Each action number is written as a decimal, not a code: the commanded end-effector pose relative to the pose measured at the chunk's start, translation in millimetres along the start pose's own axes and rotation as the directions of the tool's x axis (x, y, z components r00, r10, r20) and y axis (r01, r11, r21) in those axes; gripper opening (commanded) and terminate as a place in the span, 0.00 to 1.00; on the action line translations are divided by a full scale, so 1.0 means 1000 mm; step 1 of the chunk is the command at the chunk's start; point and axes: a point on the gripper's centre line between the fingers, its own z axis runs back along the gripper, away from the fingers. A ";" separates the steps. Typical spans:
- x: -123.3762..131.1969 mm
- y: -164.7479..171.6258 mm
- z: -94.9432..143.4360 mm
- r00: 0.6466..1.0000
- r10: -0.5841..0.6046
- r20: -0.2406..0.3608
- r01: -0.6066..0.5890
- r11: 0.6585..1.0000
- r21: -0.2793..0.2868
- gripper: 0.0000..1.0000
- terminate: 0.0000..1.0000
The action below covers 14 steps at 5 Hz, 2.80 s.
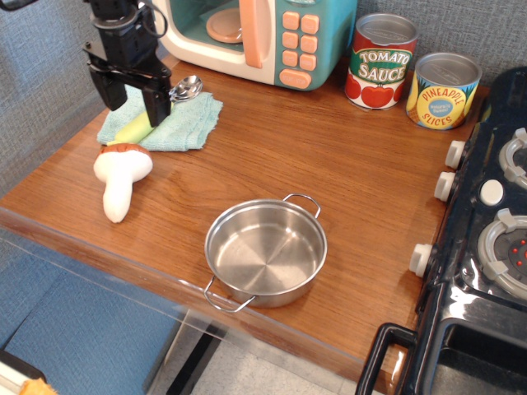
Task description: PLACE THE SPATULA LEFT SIDE TO THE POT.
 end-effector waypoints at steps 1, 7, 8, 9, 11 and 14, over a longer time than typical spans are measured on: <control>0.003 0.012 0.004 1.000 0.019 0.001 -0.019 0.999 0.033 1.00 0.00; -0.011 -0.036 0.088 0.985 -0.038 0.166 0.027 0.997 0.068 0.00 0.00; -0.032 -0.070 0.085 0.985 -0.085 0.151 0.083 0.996 0.016 0.00 0.00; -0.043 -0.101 0.077 0.980 -0.149 0.130 0.154 0.988 -0.031 0.00 0.00; -0.070 -0.140 0.050 0.975 -0.218 0.047 0.220 0.975 -0.040 0.00 0.00; -0.114 -0.106 0.021 0.990 -0.096 -0.101 0.098 0.995 0.020 0.00 0.00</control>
